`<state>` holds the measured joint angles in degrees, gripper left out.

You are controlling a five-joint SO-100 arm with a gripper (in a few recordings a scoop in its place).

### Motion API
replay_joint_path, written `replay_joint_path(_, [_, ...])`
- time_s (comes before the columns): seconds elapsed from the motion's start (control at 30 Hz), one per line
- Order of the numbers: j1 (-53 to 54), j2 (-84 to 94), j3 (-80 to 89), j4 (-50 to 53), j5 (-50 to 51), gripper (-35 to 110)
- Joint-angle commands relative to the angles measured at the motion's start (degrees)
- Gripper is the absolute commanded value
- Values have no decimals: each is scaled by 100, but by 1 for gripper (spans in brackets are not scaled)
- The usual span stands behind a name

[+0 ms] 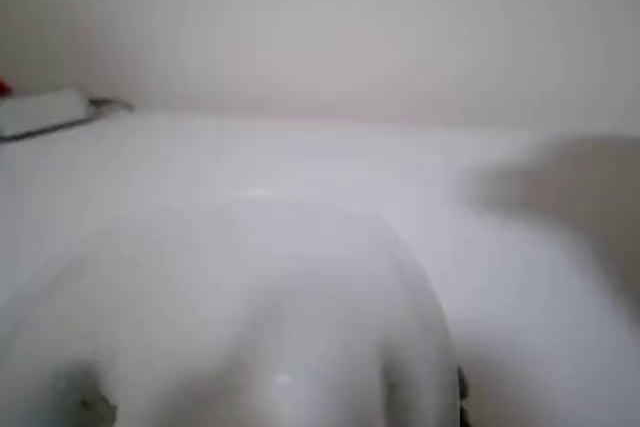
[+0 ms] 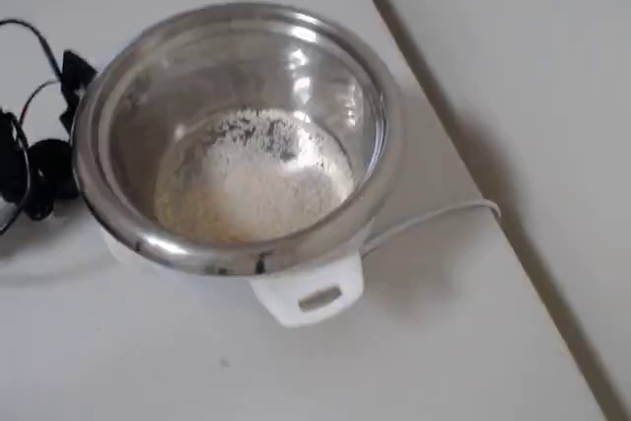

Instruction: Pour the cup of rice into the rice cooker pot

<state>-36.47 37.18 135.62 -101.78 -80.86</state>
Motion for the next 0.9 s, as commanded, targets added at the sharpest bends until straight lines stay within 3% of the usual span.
replay_joint_path(0.0, [-114,-97,-114,-114,26,9])
replay_joint_path(0.1, [-18,-132,-132,-79,-18,27])
replay_joint_path(0.17, [149,-220,-202,-114,79,55])
replay_joint_path(0.23, [316,-272,-281,-114,35,65])
replay_joint_path(0.53, [817,220,53,-123,167,65])
replay_joint_path(0.73, [844,1898,334,1011,413,65])
replay_joint_path(0.87, [686,2382,325,1248,396,65])
